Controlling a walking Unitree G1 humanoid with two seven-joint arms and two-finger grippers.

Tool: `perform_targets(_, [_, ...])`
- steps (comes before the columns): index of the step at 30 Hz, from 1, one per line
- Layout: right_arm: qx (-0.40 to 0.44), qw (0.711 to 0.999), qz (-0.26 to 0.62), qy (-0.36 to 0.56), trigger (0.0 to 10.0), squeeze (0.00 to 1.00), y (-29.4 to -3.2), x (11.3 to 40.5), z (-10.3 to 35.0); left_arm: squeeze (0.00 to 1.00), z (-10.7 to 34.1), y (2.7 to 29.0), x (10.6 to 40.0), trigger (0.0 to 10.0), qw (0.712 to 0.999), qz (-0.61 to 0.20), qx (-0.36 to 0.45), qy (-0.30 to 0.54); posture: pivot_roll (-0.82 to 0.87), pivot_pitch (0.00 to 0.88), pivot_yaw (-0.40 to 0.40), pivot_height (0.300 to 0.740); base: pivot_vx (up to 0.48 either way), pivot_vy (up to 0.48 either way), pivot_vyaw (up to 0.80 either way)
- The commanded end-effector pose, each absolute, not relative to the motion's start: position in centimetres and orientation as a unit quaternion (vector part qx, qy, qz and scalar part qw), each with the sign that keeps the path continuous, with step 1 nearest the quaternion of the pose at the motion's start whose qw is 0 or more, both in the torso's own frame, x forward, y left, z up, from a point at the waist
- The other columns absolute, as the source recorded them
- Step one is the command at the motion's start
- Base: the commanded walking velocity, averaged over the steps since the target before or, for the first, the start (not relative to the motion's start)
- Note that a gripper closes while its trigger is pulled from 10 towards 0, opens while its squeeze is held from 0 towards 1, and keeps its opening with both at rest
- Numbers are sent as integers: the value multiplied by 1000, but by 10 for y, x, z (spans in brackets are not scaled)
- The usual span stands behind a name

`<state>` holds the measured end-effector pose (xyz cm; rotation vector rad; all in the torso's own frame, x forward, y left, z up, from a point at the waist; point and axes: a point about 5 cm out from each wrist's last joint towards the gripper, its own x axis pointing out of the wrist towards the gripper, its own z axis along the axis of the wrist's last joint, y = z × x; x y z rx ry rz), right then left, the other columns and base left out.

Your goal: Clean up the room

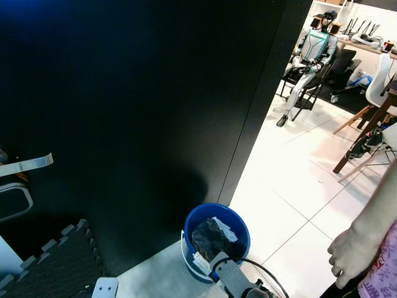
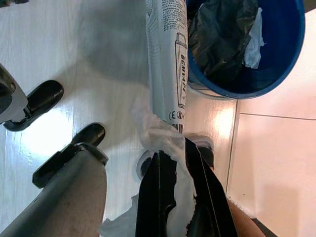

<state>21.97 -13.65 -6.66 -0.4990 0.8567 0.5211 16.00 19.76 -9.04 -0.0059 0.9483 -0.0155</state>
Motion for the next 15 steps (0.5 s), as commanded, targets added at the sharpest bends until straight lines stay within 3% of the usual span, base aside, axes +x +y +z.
perform_targets(1, [-232,850,236,410,10000,0,-140,221,-66,0,-90,192,162,10000,891,-21,-4,453,105,0,-123,740,330,0,0])
perform_targets(13, [-217,850,243,413,10000,0,-136,217,-68,0,-84,187,176,10000,899,-47,9,434,100,0,-115,740,411,0,0])
perform_targets(15, [-212,849,244,418,10000,0,-136,216,-69,0,-84,186,176,10000,899,-55,15,435,101,0,-117,740,420,0,-744])
